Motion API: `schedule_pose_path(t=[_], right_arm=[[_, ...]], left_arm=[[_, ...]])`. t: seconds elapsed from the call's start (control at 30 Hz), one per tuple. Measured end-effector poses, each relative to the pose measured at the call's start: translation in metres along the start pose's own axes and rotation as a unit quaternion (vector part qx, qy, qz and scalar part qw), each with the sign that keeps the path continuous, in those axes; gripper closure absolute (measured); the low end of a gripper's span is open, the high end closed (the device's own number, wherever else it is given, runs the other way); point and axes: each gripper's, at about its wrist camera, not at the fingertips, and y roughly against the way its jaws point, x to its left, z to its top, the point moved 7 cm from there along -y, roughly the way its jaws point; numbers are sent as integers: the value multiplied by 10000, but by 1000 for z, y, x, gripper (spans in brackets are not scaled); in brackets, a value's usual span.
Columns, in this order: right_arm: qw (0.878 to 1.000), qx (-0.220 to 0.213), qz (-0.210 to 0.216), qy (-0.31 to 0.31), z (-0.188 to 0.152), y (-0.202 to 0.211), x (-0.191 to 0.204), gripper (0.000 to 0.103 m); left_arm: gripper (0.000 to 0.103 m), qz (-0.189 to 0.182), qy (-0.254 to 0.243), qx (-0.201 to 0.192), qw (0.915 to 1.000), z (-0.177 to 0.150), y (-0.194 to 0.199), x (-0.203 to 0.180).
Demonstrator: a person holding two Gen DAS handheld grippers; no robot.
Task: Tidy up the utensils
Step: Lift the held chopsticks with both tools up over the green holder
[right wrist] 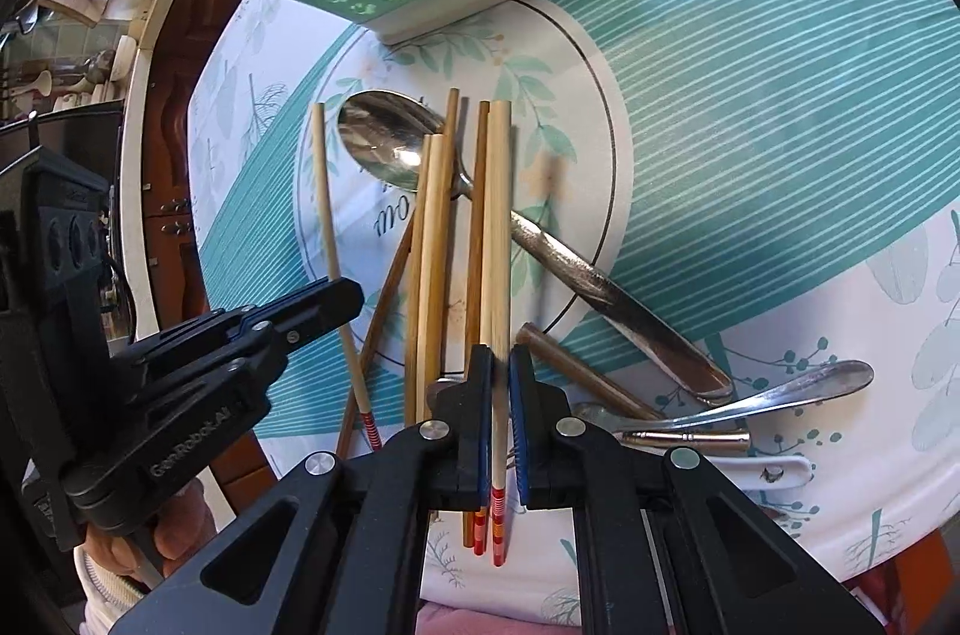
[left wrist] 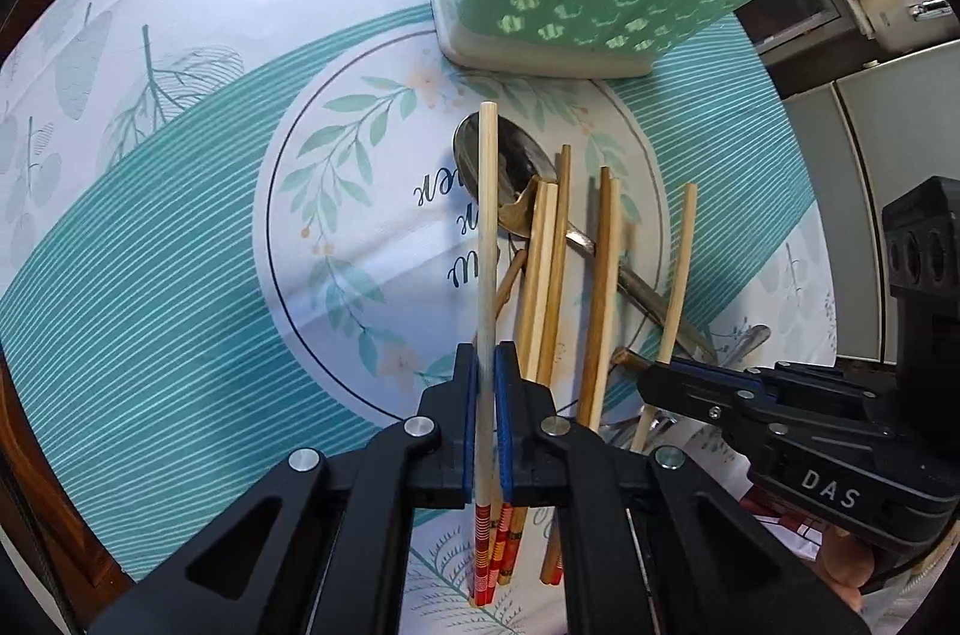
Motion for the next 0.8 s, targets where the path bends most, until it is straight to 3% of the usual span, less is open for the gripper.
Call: schedule_pose_path(t=[0.23,0.43,0.63,0.8], right_arm=[[9984,-349,31,449,-7,33,15,97],[9911,-977,67,904,-11,80,35,97],[9695,-2003,93,1411,7,158,70,97],[9352,-3057,227,1775,36,238,103,97]], left_arm=[[100,105,-145,-627,9979,-6,47,-21],[100,303,-166,-1278,9912,1,97,-27],[100,542,-215,-2274,9721,26,171,-40],[100,450,-42,-3246,9448,67,242,-49]])
